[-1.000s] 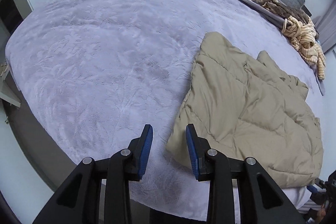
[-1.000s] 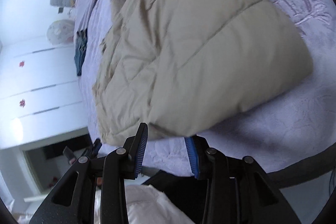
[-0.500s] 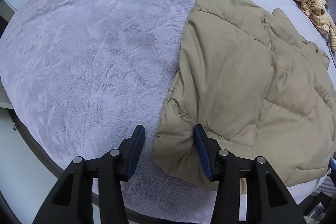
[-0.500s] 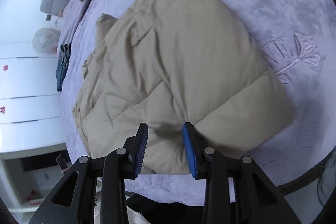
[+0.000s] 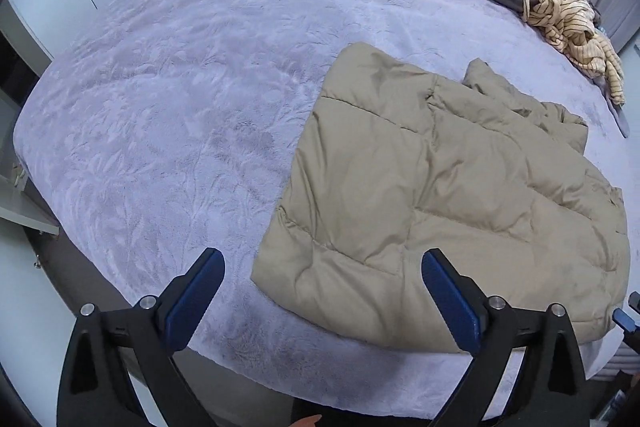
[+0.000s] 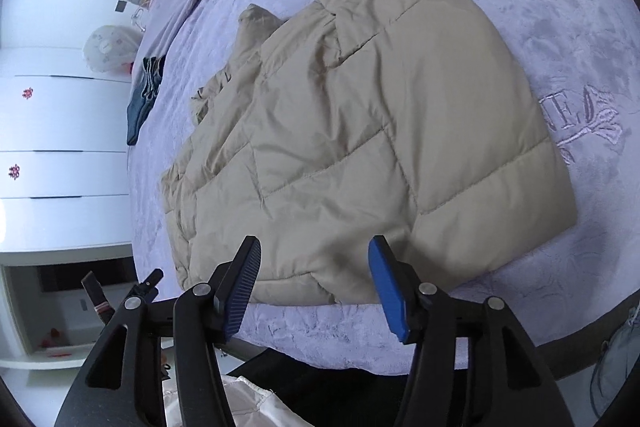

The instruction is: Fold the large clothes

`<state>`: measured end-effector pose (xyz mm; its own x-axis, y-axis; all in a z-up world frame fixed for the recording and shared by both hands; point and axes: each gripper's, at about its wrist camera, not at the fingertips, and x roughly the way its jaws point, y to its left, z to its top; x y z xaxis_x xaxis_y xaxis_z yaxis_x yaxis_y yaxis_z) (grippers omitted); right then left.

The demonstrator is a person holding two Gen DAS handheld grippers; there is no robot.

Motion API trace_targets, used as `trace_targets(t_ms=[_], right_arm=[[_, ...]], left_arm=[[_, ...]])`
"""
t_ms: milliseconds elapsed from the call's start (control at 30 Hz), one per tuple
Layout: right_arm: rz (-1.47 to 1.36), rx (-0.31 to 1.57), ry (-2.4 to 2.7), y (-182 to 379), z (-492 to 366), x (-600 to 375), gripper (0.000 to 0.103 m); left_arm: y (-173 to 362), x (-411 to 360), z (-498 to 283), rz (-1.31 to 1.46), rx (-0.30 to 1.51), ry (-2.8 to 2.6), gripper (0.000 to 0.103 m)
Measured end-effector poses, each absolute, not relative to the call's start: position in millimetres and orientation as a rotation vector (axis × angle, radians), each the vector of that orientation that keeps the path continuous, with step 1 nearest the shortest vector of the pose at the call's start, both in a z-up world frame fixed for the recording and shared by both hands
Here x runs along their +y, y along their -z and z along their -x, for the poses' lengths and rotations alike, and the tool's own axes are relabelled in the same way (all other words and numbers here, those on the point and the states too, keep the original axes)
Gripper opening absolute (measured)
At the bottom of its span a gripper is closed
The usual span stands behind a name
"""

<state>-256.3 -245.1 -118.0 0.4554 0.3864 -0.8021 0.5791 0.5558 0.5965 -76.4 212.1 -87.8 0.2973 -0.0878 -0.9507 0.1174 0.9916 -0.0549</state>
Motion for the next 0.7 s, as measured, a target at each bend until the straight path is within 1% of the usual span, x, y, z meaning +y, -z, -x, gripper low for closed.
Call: trace_targets(t_ms=[133,200,433,500,533,700], right_arm=[[-1.026,1.153,0.13,118.5,264.2,-237.7,0.063],[-1.031,1.147,0.118,122.6,263.4,-232.9,0.066],[-0.999,1.168,0.074,125.5,253.9,-209.8,0.067],[-0.973,1.175,0.069,122.2,246.9,-203.7,0.072],[-0.96,1.171,0.066,120.2,240.8,-200.4,0.08],[-0.912,1.145,0.079,109.2,214.0,-185.7,0.081]], left_arm=[[81.7,205.1,91.5,-0.048,1.275,0.141,0.099],[79.3,203.8,100.7,-0.07,1.284,0.133,0.099],[73.4,198.6,115.8,-0.138,1.292,0.15,0.099],[72.9,200.3,111.2,-0.126,1.286,0.161,0.099],[72.7,201.1,108.1,-0.121,1.282,0.168,0.099],[77.1,206.0,85.7,-0.137,1.283,0.212,0.099]])
